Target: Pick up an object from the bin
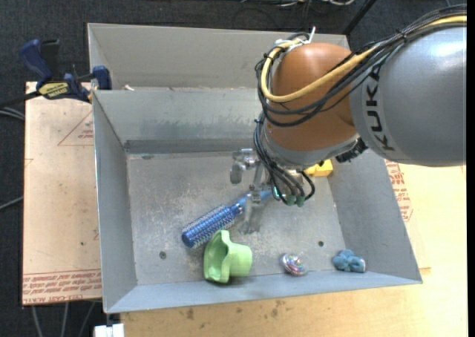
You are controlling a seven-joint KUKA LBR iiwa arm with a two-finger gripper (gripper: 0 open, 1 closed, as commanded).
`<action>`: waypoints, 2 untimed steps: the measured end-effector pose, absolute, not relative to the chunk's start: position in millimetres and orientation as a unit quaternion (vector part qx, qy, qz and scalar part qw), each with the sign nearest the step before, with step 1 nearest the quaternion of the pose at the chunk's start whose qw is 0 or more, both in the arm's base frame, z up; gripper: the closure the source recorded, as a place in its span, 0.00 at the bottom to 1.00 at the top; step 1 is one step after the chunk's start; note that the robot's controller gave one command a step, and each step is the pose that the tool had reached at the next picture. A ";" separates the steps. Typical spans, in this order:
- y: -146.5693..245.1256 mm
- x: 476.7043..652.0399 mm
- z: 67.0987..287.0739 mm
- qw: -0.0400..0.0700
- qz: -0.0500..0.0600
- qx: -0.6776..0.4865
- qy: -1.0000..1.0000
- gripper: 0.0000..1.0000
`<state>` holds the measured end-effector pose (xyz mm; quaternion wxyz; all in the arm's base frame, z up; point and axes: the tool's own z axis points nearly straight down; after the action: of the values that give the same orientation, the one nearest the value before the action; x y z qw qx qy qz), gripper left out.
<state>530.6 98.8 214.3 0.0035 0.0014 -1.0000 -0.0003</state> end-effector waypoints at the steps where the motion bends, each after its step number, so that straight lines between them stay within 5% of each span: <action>1: 134.0 530.9 304.3 -0.004 -0.001 0.176 -0.984 0.00; 2: 170.2 508.5 334.3 -0.004 -0.002 0.179 -0.984 0.00</action>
Offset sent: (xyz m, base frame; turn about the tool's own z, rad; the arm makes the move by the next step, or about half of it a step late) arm -0.0011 0.0334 0.0881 -0.3515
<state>508.5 170.2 334.3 -0.0036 0.1787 -0.9839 -0.0017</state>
